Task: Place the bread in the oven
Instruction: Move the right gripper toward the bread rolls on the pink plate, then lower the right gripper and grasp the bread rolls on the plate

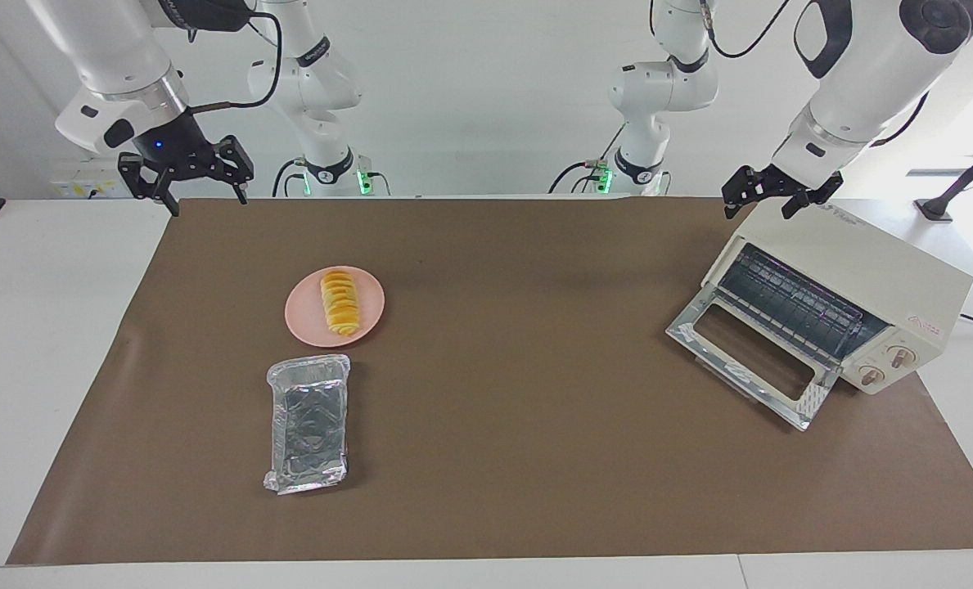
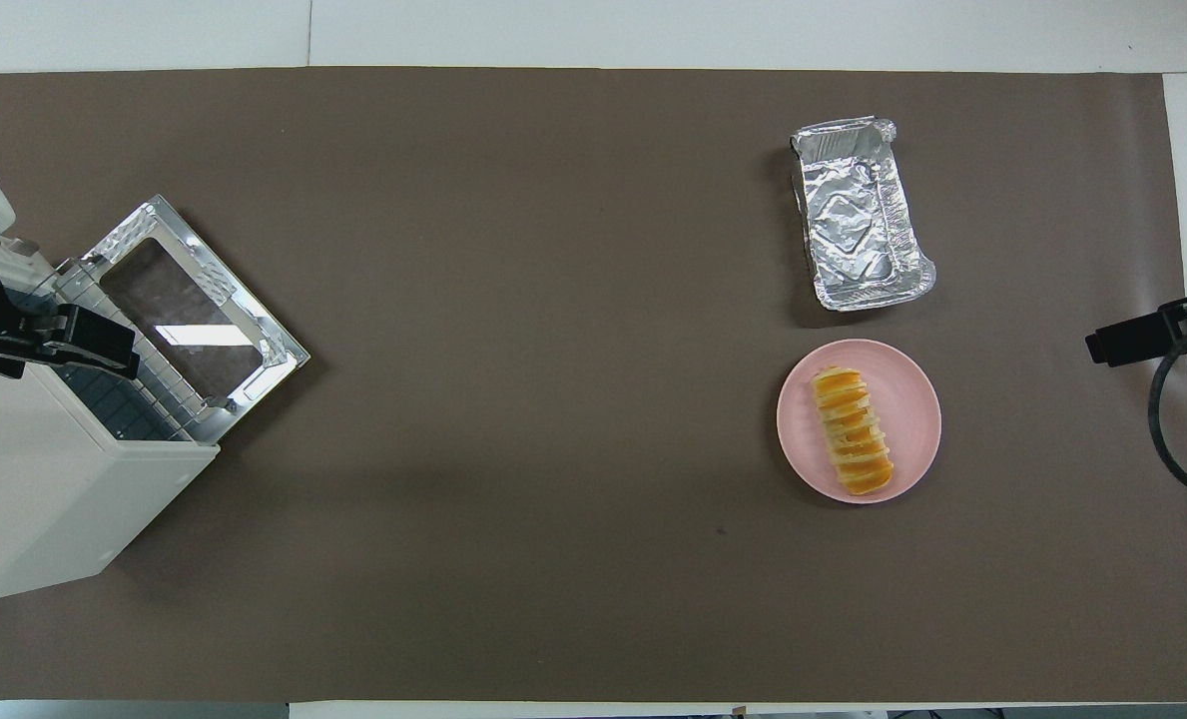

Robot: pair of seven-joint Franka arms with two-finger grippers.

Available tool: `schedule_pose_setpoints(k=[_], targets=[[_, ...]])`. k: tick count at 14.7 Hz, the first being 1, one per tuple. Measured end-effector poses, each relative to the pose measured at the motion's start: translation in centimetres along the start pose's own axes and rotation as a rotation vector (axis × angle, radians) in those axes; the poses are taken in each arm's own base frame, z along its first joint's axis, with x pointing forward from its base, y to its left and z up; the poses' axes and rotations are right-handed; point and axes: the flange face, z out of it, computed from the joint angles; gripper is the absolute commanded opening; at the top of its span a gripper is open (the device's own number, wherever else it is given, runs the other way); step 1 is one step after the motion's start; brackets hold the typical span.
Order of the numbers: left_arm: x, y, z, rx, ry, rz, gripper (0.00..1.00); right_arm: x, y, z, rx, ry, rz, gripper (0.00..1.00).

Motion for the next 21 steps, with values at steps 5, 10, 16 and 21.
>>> schedule_pose_setpoints(k=[5, 10, 16, 21], targets=[[0.0, 0.0, 0.0, 0.000, 0.000, 0.000, 1.00, 0.0, 0.0, 0.0, 0.000, 0.000, 0.000, 1.00], [0.0, 0.0, 0.0, 0.000, 0.000, 0.000, 1.00, 0.0, -0.3, 0.9, 0.005, -0.020, -0.006, 1.00], [0.0, 0.0, 0.0, 0.000, 0.000, 0.000, 1.00, -0.5, -4.4, 7.0, -0.007, -0.029, -0.076, 1.00], [0.0, 0.0, 0.0, 0.000, 0.000, 0.000, 1.00, -0.1, -7.9, 15.7, -0.019, -0.029, -0.145, 1.00]])
